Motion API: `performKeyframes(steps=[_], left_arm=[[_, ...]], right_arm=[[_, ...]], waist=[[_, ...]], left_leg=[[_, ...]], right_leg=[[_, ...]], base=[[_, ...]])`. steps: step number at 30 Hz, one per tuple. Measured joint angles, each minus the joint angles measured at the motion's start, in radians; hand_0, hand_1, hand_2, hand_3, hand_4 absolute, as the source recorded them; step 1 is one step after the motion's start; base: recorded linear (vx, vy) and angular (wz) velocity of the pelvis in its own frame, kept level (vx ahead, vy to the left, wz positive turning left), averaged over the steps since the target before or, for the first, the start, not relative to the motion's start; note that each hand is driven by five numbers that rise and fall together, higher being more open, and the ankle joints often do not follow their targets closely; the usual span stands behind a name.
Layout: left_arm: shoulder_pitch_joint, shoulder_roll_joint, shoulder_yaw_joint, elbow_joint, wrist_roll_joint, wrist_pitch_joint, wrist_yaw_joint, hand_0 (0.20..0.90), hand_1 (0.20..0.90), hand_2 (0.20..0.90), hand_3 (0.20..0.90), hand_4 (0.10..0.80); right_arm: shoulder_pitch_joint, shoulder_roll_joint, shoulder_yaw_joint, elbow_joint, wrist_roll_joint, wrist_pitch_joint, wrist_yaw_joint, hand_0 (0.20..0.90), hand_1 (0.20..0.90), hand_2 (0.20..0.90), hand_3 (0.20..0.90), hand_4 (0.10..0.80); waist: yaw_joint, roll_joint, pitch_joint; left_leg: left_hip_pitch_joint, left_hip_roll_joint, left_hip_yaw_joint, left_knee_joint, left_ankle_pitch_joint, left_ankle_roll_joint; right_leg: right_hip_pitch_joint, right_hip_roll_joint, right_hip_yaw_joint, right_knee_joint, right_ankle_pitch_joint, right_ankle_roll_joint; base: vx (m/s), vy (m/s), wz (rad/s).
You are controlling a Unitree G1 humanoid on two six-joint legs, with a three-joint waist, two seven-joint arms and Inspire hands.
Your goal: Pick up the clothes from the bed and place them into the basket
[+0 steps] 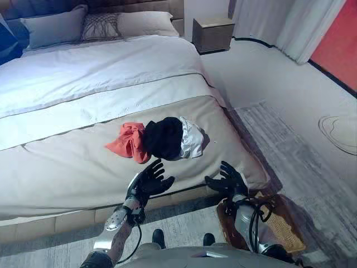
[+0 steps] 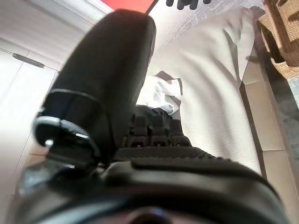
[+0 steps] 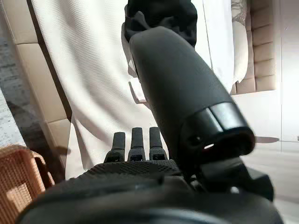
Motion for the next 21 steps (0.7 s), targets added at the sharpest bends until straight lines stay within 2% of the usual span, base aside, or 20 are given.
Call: performKeyframes(steps=[12,21], left_arm=[[0.002,-0.002,-0.001,0.0,-0.019,-0.001,0.0,0.9,0.9,0.9,0.9,0.8],[0.006,0.0,0.0,0.0,-0.019,-0.002,-0.002,0.9,0.9,0.9,0.9,0.8]], right_arm=[[0.001,0.037,0.002,0.008,0.064,-0.063,0.008,0.9,0.9,0.9,0.9,0.8],[-0.004,-0.007,0.001,0.037,-0.106,-0.062,-0.07,0.9,0.9,0.9,0.9,0.8]], waist=[[0.001,0.0,0.0],[0.008,0.001,0.0]], left_leg=[[0.0,0.0,0.0,0.0,-0.002,-0.003],[-0.001,0.0,-0.003,0.0,-0.002,-0.003]], right_leg=[[0.0,0.0,0.0,0.0,0.0,0.0],[0.001,0.0,-0.003,0.0,0.0,0.0]], base=[[0.0,0.0,0.0],[0.037,-0.009,0.0]])
